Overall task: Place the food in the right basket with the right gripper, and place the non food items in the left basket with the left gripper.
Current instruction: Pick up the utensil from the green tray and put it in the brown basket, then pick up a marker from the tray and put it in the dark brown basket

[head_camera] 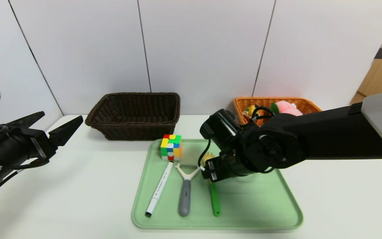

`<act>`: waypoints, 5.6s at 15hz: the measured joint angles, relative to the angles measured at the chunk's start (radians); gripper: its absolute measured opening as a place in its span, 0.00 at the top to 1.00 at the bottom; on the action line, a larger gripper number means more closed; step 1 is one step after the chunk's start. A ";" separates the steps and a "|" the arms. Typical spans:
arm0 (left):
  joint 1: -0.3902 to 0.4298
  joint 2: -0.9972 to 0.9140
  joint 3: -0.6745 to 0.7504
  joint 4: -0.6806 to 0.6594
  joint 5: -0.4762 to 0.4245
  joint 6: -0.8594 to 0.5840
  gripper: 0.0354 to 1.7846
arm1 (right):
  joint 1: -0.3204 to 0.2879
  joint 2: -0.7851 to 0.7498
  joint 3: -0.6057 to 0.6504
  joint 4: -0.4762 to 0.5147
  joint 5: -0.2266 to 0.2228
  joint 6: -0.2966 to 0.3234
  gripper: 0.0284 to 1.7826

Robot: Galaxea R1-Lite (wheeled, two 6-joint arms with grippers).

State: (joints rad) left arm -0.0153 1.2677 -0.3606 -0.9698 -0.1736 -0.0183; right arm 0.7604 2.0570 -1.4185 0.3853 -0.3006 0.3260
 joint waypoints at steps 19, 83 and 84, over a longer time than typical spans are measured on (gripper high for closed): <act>0.000 -0.001 -0.003 0.000 -0.002 0.001 0.06 | -0.003 -0.064 -0.032 0.004 -0.046 -0.028 0.97; -0.162 0.053 -0.005 0.003 -0.001 -0.039 0.06 | -0.652 -0.561 0.799 -1.262 0.010 -0.449 0.05; -0.185 0.053 -0.004 0.005 0.000 -0.046 0.06 | -0.658 -0.574 0.826 -1.269 0.009 -0.440 0.05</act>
State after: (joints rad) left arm -0.2000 1.3209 -0.3647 -0.9649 -0.1736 -0.0645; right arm 0.1028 1.4832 -0.5930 -0.8840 -0.2919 -0.1145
